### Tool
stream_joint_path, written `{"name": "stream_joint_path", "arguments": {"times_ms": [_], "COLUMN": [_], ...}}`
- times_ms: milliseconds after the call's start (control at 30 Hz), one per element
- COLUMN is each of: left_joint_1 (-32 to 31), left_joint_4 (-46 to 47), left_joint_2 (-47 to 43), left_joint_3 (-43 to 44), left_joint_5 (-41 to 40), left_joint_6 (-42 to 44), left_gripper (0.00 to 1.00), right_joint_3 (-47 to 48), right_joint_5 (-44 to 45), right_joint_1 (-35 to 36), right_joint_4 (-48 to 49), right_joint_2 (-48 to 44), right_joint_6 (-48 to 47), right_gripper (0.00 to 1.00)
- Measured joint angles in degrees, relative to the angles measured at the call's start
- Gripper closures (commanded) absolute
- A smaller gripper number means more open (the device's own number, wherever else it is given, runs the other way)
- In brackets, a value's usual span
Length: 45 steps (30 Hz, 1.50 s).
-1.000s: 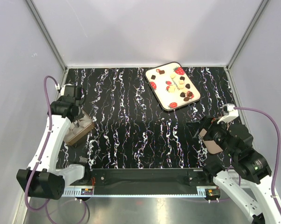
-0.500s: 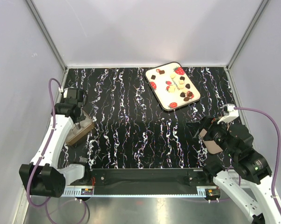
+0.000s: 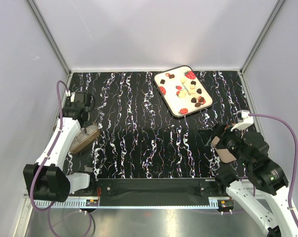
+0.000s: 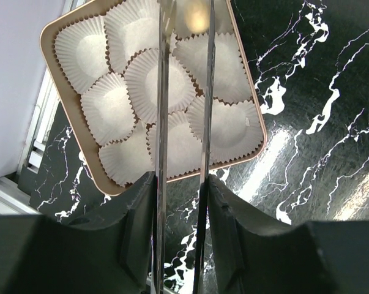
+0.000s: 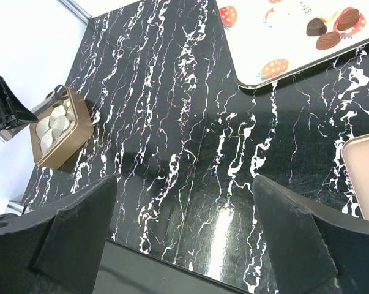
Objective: Pack the chocolate
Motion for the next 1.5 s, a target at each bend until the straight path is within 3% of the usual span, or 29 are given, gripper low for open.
{"name": "stream_joint_path", "arguments": {"times_ms": [333, 600, 700, 833, 1067, 1267, 1500], "left_joint_1": [0.0, -1.1, -6.4, -19.4, -36.4, -42.8, -43.2], "left_joint_4": [-1.4, -4.5, -4.4, -4.0, 0.2, 6.2, 12.2], "left_joint_2": [0.0, -2.4, -2.9, -0.3, 14.6, 29.2, 39.7], "left_joint_3": [0.9, 11.5, 15.4, 20.9, 28.8, 33.3, 37.7], "left_joint_5": [-1.0, 0.5, 1.2, 1.5, 1.9, 3.6, 7.8], "left_joint_6": [0.1, 1.1, 1.2, 0.9, 0.7, 3.3, 4.9], "left_gripper": [0.58, 0.59, 0.59, 0.59, 0.59, 0.56, 0.52], "right_joint_3": [0.1, 1.0, 1.2, 1.5, 1.9, 1.9, 1.9], "right_joint_5": [0.0, 0.0, 0.0, 0.1, 1.5, 2.5, 3.1], "right_joint_1": [0.0, 0.0, 0.0, 0.0, 0.0, 0.0, 0.0], "right_joint_4": [-0.7, -1.2, -1.2, -1.8, -2.8, -2.8, -2.9], "right_joint_2": [0.0, 0.1, 0.2, 0.9, 1.3, 1.7, 2.5], "right_joint_6": [0.1, 0.7, 1.1, 1.6, 2.4, 2.8, 2.7], "right_gripper": [0.00, 0.00, 0.00, 0.00, 0.00, 0.00, 0.00]}}
